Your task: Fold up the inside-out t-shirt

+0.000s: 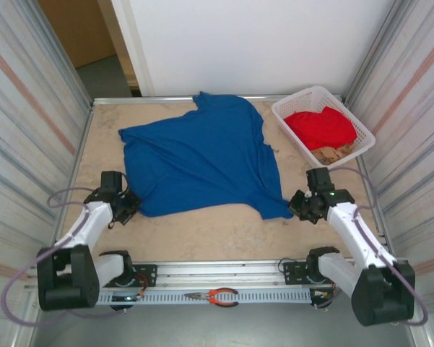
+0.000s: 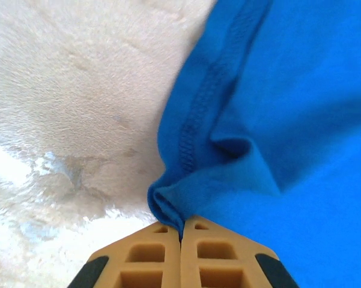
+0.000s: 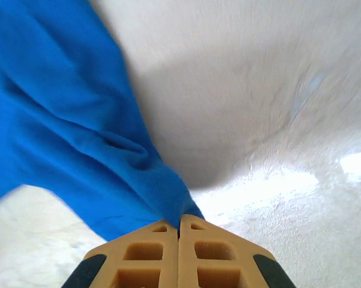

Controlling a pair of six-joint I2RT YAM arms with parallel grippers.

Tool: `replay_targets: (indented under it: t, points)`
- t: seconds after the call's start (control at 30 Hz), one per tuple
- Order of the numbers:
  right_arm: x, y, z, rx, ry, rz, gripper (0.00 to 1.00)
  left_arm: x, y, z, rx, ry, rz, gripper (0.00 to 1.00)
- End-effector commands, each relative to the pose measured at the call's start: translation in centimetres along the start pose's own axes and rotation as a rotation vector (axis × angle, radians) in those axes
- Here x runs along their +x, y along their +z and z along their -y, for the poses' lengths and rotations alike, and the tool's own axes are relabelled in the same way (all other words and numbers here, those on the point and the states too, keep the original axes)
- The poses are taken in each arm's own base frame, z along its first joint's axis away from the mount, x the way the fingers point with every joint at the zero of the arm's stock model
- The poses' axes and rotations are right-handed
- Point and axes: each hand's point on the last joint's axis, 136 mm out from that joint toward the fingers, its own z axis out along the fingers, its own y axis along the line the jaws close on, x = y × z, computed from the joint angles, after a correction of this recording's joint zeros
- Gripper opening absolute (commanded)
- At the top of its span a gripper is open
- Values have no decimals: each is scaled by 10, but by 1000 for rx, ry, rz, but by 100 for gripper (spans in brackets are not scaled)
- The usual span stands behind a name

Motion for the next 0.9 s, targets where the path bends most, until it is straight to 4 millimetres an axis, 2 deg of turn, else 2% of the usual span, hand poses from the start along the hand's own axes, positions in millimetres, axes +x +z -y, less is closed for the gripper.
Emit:
replay_targets:
  t: [0.0,0.23,0.37,0.57,0.67,0.73,0.77,0.87]
  points:
    - [-4,-28,-2,-30,-4,45,0,-5,-26,10,56,16,44,0]
    - [15,-39,-2,-61,36,41,0,10,-36,2,91,-23,46,0]
    - [32,-45,0,-47,24,42,0,10,-41,-2,100,-41,60,0]
    - [77,-29,18,-33,39,-11,0,-4,-46,-2,121,-64,85,0]
    - [90,-21,30,-11,43,-15,0,-12,-46,-3,119,-65,89,0]
    - [86,-27,31,8,37,15,44,-14,-46,0,129,-57,80,0]
    - [80,-34,30,24,20,43,52,-13,-46,1,132,-50,72,0]
    - [46,-64,8,42,-85,171,58,-8,-43,-1,132,-36,54,0]
